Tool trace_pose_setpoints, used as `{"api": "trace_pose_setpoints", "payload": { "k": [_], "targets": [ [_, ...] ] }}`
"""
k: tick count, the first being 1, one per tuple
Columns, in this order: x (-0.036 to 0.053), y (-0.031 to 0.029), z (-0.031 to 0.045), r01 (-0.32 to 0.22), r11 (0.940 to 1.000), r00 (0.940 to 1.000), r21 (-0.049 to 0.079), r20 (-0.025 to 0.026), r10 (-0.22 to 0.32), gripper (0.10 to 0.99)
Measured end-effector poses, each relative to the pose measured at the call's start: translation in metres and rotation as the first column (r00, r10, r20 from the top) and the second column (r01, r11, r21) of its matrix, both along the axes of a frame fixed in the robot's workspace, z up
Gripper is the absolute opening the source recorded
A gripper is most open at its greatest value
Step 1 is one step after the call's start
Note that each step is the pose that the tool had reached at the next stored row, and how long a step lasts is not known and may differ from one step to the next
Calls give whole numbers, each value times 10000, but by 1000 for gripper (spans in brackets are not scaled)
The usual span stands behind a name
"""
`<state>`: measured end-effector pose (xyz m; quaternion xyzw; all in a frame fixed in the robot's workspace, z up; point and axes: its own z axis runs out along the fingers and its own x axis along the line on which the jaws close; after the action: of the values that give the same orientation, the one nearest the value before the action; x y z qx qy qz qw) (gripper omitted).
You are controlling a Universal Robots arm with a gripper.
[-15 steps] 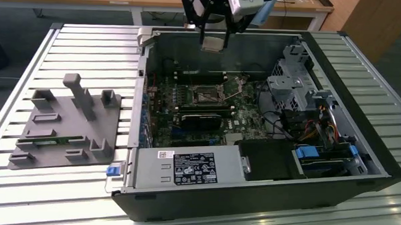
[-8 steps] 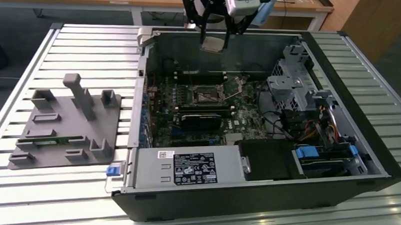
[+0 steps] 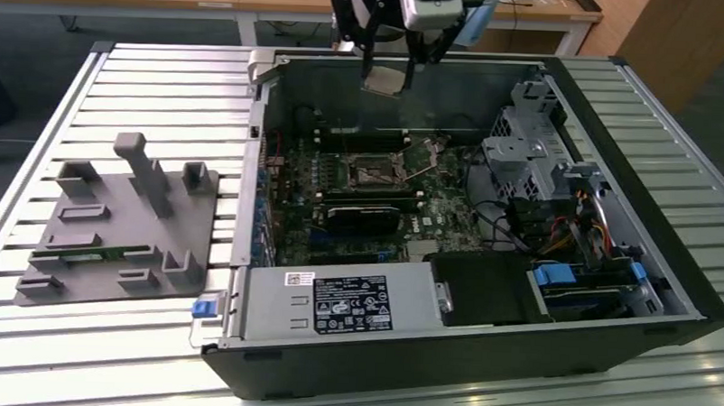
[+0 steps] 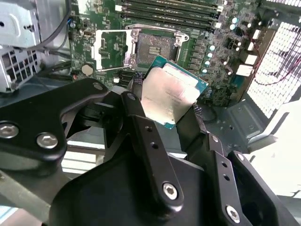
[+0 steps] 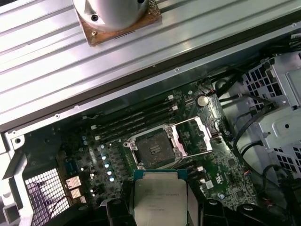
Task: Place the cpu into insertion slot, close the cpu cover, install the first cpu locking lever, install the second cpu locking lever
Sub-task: 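Place the cpu into insertion slot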
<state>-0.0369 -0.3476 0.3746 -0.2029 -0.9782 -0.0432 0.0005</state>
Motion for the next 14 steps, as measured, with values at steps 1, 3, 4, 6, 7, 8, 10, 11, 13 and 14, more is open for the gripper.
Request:
{"api": "trace_pose_setpoints", "payload": {
  "k": [1,3,4,6,7,8,10,11,13,14],
  "targets": [
    [0,0,-1,100,10000,10000,-3,0,-100,537],
    [0,0,-4,285,9996,9996,-12,-1,-285,537],
    [-1,0,-5,373,9993,9993,-14,0,-373,537],
    [-3,0,-8,513,9987,9987,-20,0,-513,537],
    [-4,0,-10,575,9983,9983,-25,1,-575,537],
    [-6,0,-11,652,9979,9979,-30,2,-652,537],
    [-10,0,-16,781,9969,9969,-43,6,-781,537],
    [-12,0,-18,847,9964,9964,-51,9,-847,537],
    [-15,0,-19,969,9953,9953,-59,8,-969,537],
    [-18,0,-21,1033,9946,9947,-61,8,-1033,537]
  ]
}}
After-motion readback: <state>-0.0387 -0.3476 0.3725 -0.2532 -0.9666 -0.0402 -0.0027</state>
